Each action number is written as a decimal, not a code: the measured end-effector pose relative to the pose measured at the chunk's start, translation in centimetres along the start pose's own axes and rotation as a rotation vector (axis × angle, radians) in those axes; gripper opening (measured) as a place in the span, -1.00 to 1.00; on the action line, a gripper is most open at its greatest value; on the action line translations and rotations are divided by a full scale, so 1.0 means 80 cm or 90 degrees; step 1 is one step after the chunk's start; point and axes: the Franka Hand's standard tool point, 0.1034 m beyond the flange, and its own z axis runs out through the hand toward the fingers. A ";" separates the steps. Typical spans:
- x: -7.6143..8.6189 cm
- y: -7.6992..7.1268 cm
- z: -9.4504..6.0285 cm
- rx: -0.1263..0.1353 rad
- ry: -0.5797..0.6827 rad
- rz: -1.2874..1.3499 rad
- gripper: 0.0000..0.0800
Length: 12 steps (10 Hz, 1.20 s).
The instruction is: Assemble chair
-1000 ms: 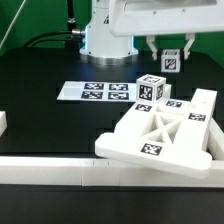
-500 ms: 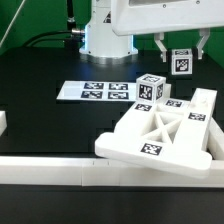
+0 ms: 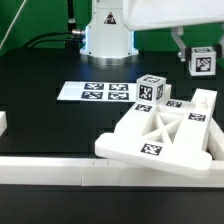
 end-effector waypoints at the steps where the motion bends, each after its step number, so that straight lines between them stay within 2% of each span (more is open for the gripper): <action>1: -0.001 0.001 0.002 0.000 0.004 0.001 -0.29; 4: -0.004 0.004 0.005 -0.003 0.001 -0.008 -0.29; 6: 0.007 0.009 0.012 -0.018 0.000 -0.065 -0.29; 8: 0.019 0.009 0.019 -0.020 0.001 -0.069 -0.29; 12: 0.018 0.012 0.030 -0.023 -0.004 -0.065 -0.29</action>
Offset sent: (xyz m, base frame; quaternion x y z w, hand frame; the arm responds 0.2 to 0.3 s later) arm 0.0000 0.0000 0.0000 0.0000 0.0000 0.0000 1.0000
